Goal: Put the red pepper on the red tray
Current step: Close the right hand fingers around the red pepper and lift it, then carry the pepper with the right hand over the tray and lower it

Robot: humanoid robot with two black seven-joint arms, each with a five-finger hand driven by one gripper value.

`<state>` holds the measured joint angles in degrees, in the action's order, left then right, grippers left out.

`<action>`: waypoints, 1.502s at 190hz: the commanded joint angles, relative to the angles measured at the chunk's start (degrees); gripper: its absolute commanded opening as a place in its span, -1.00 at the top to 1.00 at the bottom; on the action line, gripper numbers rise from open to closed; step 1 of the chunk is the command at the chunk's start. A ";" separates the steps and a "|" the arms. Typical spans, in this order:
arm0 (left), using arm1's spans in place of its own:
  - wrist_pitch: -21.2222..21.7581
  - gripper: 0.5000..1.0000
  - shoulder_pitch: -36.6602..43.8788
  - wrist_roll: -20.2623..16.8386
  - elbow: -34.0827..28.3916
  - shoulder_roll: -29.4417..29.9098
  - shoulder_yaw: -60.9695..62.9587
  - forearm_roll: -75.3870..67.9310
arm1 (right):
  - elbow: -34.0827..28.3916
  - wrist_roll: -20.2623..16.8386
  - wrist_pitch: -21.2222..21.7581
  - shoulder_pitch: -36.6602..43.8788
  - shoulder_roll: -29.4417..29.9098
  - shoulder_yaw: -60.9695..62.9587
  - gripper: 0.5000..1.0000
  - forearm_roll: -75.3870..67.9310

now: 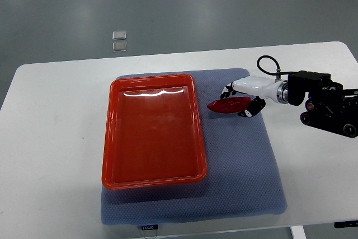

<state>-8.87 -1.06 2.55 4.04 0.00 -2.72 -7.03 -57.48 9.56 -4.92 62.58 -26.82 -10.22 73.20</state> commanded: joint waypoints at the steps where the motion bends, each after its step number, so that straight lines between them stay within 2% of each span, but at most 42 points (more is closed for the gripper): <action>1: -0.01 -1.00 0.00 0.00 0.00 0.00 0.00 0.00 | 0.18 -0.15 -0.01 0.00 0.37 -0.23 -0.03 0.10; 25: -0.01 -1.00 0.00 0.00 0.00 0.00 0.00 0.00 | 0.27 -0.77 -0.01 0.00 0.54 -0.23 -0.02 1.25; 42: -0.01 -1.00 0.00 0.00 0.00 0.00 0.00 0.00 | 0.71 -0.77 -0.01 0.00 0.81 -0.23 0.11 1.60; 67: -0.01 -1.00 0.00 -0.09 0.00 0.00 0.00 0.00 | 1.32 -0.86 -0.09 0.00 1.16 -0.41 0.43 1.68; 93: -0.01 -1.00 0.00 0.00 0.00 0.00 0.00 0.00 | 1.50 -0.95 -0.09 0.00 1.16 -0.59 0.97 1.77; 97: -0.01 -1.00 0.00 0.00 0.00 0.00 0.00 0.00 | 1.76 -0.95 -0.27 0.00 1.24 -0.59 1.00 1.86; 127: -0.01 -1.00 0.00 0.00 0.00 0.00 0.00 0.00 | 2.02 -0.86 -1.41 0.35 0.72 -0.41 1.00 1.77; 188: -0.01 -1.00 0.00 0.00 0.00 0.00 0.00 0.00 | 1.76 -0.86 -2.38 6.24 1.86 0.12 1.00 0.63; 286: -0.01 -1.00 0.00 0.00 0.00 0.00 0.00 0.00 | 5.89 -0.77 -1.24 8.00 21.54 0.38 1.00 1.60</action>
<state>-8.89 -1.05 2.55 4.04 0.00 -2.72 -7.03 -52.53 8.77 -6.49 70.67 -8.81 -9.88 74.31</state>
